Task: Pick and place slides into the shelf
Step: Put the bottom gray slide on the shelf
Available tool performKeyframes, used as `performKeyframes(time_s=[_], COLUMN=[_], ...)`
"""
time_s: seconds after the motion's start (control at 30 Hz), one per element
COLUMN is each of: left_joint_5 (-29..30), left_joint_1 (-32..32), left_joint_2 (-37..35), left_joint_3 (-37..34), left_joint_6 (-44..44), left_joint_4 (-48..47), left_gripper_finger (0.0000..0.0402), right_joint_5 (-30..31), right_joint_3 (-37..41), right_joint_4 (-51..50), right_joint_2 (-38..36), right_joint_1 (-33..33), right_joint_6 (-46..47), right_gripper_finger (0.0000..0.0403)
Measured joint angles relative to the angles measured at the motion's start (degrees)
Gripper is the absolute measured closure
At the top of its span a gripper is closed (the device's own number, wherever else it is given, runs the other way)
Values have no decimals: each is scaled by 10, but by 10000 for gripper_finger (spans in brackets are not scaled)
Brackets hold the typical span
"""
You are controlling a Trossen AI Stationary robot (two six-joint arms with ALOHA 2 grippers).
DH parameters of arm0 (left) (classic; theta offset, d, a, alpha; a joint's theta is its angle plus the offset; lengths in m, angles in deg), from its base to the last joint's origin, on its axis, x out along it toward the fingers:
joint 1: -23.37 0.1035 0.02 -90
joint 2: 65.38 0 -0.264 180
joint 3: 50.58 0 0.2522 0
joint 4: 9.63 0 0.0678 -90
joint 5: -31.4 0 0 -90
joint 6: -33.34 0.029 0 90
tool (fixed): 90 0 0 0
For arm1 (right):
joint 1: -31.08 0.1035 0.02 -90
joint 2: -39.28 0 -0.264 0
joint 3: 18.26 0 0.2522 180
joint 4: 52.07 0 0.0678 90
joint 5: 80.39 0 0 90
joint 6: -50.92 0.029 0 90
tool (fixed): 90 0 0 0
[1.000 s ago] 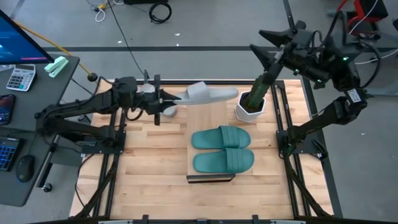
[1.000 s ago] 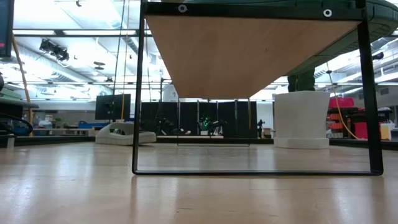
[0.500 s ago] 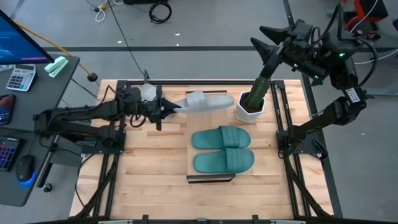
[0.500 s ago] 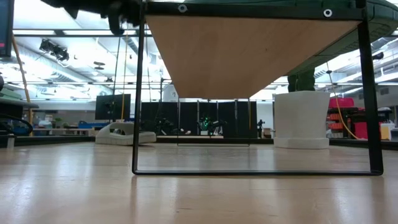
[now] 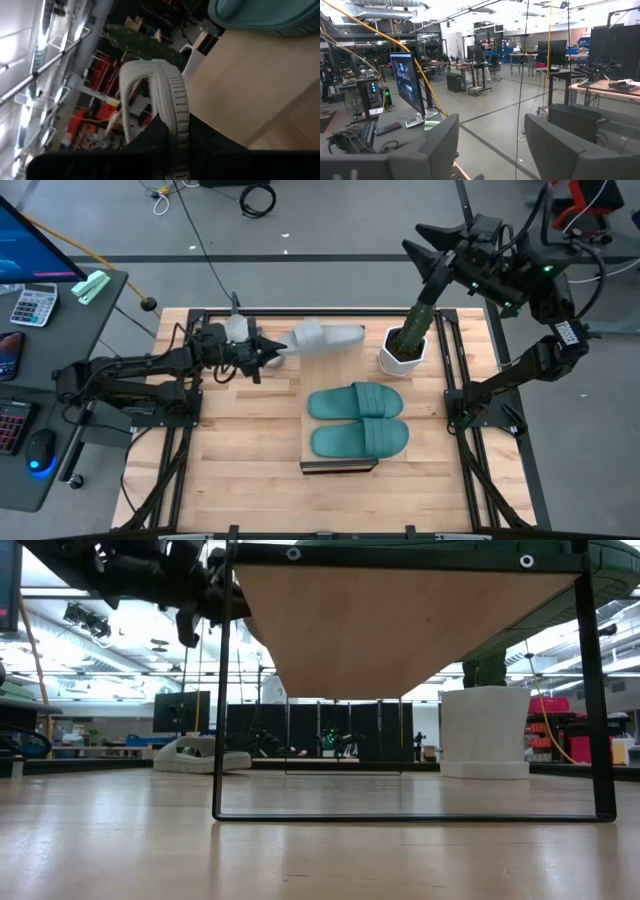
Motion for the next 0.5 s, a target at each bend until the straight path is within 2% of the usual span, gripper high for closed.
performKeyframes(time_s=[0.27,0.5], left_joint_5=[-46,-68], left_joint_1=[2,12], left_joint_2=[0,0], left_joint_3=[-1,-1], left_joint_6=[-70,-80], left_joint_4=[14,11], left_gripper_finger=[357,357], right_joint_5=[0,0], right_joint_3=[0,0], right_joint_4=[0,0], right_joint_2=[4,5], right_joint_1=[0,0], right_joint_6=[0,1], right_gripper_finger=[174,176])
